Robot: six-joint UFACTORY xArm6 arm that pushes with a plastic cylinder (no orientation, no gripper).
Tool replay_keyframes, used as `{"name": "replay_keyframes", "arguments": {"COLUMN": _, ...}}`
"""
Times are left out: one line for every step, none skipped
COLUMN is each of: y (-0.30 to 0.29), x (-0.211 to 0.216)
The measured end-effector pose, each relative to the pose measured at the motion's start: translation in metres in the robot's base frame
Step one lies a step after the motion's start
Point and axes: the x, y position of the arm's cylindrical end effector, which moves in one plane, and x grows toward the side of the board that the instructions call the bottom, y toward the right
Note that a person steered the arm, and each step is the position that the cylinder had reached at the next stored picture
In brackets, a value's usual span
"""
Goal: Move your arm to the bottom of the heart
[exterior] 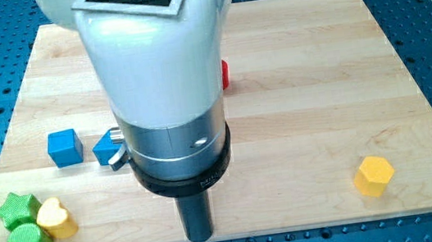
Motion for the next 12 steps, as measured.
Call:
{"name": "replay_keyframes", "arguments": {"y": -0.012, "x": -0.031}}
{"name": "replay_keyframes", "arguments": {"y": -0.045, "x": -0.087}}
{"name": "replay_keyframes", "arguments": {"y": -0.104, "x": -0.088}}
{"name": "replay_keyframes", "arguments": {"y": -0.173, "x": -0.088}}
{"name": "replay_keyframes", "arguments": {"y": -0.238, "x": -0.085}}
{"name": "replay_keyframes", "arguments": {"y": -0.267, "x": -0.052}}
{"name": "replay_keyframes", "arguments": {"y": -0.266, "x": -0.003}}
{"name": "replay_keyframes", "arguments": {"y": -0.261, "x": -0.001}}
{"name": "replay_keyframes", "arguments": {"y": -0.257, "x": -0.001}}
{"name": "replay_keyframes", "arguments": {"y": -0.242, "x": -0.001}}
{"name": "replay_keyframes", "arguments": {"y": -0.212, "x": -0.002}}
{"name": "replay_keyframes", "arguments": {"y": -0.151, "x": -0.001}}
